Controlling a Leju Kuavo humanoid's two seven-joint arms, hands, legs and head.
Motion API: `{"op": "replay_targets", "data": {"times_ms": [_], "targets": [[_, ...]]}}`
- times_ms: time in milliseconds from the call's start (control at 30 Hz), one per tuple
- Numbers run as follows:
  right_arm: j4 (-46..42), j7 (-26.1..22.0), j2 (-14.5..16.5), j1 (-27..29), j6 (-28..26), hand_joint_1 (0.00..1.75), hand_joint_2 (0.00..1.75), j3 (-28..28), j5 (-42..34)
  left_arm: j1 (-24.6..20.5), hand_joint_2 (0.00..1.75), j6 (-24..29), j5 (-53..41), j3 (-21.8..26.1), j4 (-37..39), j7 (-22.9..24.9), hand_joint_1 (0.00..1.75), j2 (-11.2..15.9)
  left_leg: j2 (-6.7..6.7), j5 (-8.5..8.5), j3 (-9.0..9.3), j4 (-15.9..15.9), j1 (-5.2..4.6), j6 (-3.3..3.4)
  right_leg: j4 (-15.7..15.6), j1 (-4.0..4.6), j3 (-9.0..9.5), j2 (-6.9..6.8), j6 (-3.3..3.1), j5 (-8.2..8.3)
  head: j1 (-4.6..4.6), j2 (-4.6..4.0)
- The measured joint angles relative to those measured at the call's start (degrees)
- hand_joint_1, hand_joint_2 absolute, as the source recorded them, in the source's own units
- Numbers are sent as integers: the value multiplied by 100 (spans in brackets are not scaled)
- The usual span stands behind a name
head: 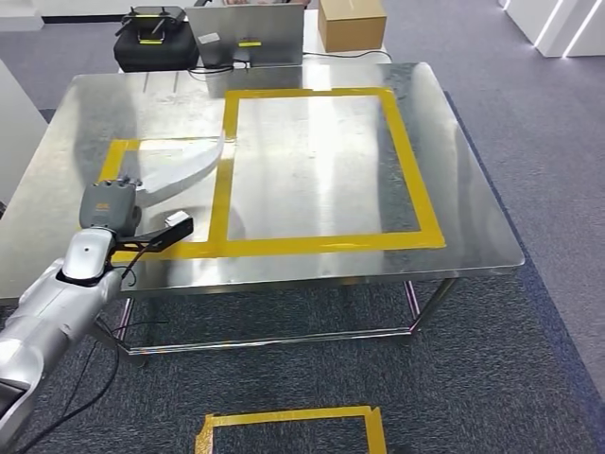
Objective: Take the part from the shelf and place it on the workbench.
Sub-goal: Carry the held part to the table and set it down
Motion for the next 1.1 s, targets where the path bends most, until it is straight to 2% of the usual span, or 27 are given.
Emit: {"op": "replay_targets", "data": {"times_ms": [67,100,133,167,200,233,300,333,367,467,500,533,567,633,667,700,733,800,867,900,967,1000,1033,1100], "targets": [[0,-2,0,0,-1,0,0,1,-7,5,175,21,-1,11,1,-2,0,-11,6,10,3,-10,8,37,659,-11,-305,-6,45,-346,29,-1],[0,-1,0,4,-1,0,0,2,-10,13,131,25,-1,12,1,-2,0,-16,8,10,0,-9,7,44,1052,-14,-486,-8,61,-504,38,-1],[0,-1,0,9,-1,0,0,2,-13,23,87,25,-2,12,2,-2,0,-19,8,9,0,-8,6,44,1321,-16,-611,-10,71,-577,39,-1],[0,0,0,13,0,0,0,2,-13,29,44,26,-2,12,2,-2,0,-21,7,9,0,-7,6,44,1428,-16,-660,-11,76,-568,40,-1],[0,0,0,15,1,0,0,2,-14,34,0,26,-2,12,2,-2,0,-24,5,8,2,-6,6,43,1387,-16,-639,-11,76,-495,40,-1],[0,0,0,12,1,0,0,2,-14,35,0,26,-2,13,2,-2,0,-26,3,7,5,-5,6,41,1159,-16,-525,-13,67,-353,40,-1],[0,-1,0,0,-1,0,0,2,-14,31,0,36,4,15,1,-5,0,-34,0,-3,11,0,2,24,444,-13,-161,-20,35,-57,40,-1],[0,-2,0,-7,-1,0,0,2,-14,27,0,49,12,17,0,-11,0,-35,-2,-11,5,11,-10,6,96,-10,28,-21,11,45,39,-1],[0,-3,0,-12,-1,0,0,2,-15,24,0,68,28,21,-1,-29,0,-36,-2,-13,-2,16,-20,-19,-124,-5,150,-21,-14,86,38,-1],[0,-4,0,1,-4,0,0,1,-23,38,0,157,134,34,-25,-138,0,-45,-3,-2,-16,8,-25,-103,-239,7,219,-21,-104,99,39,0],[0,-7,0,4,-6,0,0,1,-26,56,0,198,181,42,-54,-178,0,-49,-3,-48,-26,46,-19,-130,-252,2,224,-25,-142,122,34,0],[0,-13,1,2,-8,0,0,0,-32,80,0,249,240,54,-101,-221,0,-52,-3,-162,-69,179,-14,-158,-268,-7,228,-28,-177,145,23,0],[0,-17,1,-1,-10,0,0,-1,-42,115,0,303,311,68,-163,-270,0,-50,-2,-338,-155,426,-10,-182,-280,-15,231,-30,-204,167,12,0],[0,-24,2,2,-10,0,0,-1,-71,249,0,401,521,108,-348,-400,0,-46,-2,-749,-418,1157,-8,-212,-280,-12,227,-24,-219,173,-3,-1],[0,-24,2,10,-12,0,0,-1,-88,367,0,428,645,137,-494,-468,0,-44,-2,-867,-521,1454,-8,-219,-279,-10,226,-21,-220,174,-2,-1],[0,-25,2,17,-14,0,0,-1,-101,504,0,443,762,168,-666,-525,0,-41,-2,-884,-551,1581,-8,-218,-277,-8,223,-18,-221,175,-4,-1],[0,-25,2,22,-17,0,0,-2,-111,639,0,446,854,198,-848,-564,0,-38,-1,-791,-479,1480,-8,-209,-273,-7,221,-15,-220,176,-5,-1],[0,-28,4,21,-20,0,0,-3,-119,828,0,444,950,247,-1180,-604,0,-31,-2,-436,-88,742,-11,-168,-257,-3,215,-14,-212,182,-7,-1],[0,-31,7,9,-21,0,0,-4,-121,909,0,443,981,295,-1414,-617,0,-21,-5,-216,223,110,-28,-126,-235,17,187,-16,-175,203,-3,0],[0,-33,9,7,-21,0,0,-4,-121,935,0,442,990,317,-1504,-617,0,-12,-7,-193,266,-1,-40,-108,-230,23,171,-17,-146,221,-2,0],[0,-35,11,14,-22,0,0,-5,-125,995,0,450,1036,345,-1653,-647,0,4,-6,-143,242,-16,-49,-57,-236,23,147,-16,-75,260,0,-1],[0,-33,11,19,-26,0,0,-6,-131,1056,0,486,1141,365,-1740,-719,0,3,2,-106,228,-31,-41,-23,-216,16,123,-15,-43,223,2,-1],[0,-29,12,20,-33,0,0,-9,-140,1161,0,557,1319,400,-1883,-834,0,2,14,-65,210,-50,-30,16,-136,12,78,-15,-9,115,10,-1],[0,-21,12,21,-60,0,0,-18,-160,1613,0,780,1842,554,-2450,-1130,0,3,60,9,144,-71,-16,73,391,-6,-106,-20,47,-344,29,-1]]}}
